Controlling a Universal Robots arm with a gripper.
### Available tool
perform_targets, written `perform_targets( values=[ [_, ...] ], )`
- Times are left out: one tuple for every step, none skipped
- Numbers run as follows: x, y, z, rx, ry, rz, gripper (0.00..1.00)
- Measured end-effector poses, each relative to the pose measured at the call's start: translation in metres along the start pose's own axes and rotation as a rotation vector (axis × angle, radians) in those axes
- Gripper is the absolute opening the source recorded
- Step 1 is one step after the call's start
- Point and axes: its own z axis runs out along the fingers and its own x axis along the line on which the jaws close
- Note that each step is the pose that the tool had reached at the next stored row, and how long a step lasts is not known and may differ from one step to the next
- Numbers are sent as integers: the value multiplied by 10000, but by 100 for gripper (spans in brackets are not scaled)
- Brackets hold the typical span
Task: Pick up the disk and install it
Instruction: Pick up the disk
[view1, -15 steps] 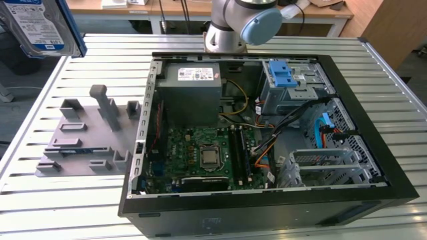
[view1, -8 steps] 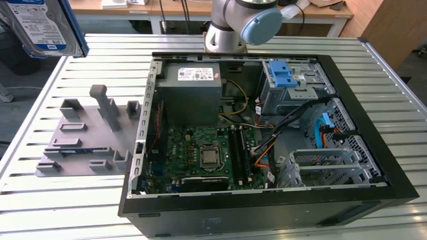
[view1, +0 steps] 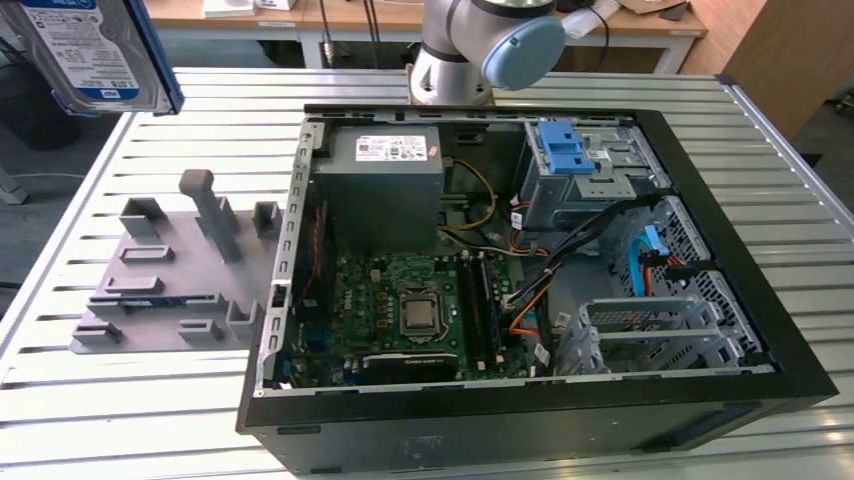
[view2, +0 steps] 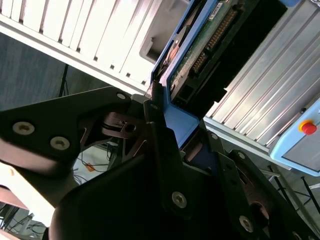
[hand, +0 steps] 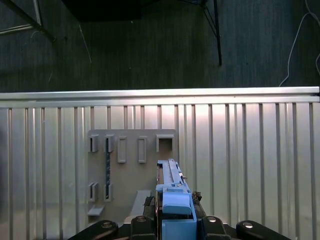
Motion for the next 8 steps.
perform_targets(
  values=[
    [0, -9, 0, 0, 0, 1, 36],
    [-1, -16, 0, -1, 0, 0, 36],
    [-1, -22, 0, 0, 0, 1, 36],
    [-1, -27, 0, -1, 0, 1, 36],
    [-1, -31, 0, 0, 0, 1, 36],
    [0, -33, 0, 0, 0, 0, 36],
    [3, -36, -1, -1, 0, 0, 36],
    [8, -39, -1, -1, 0, -1, 36]
  ],
)
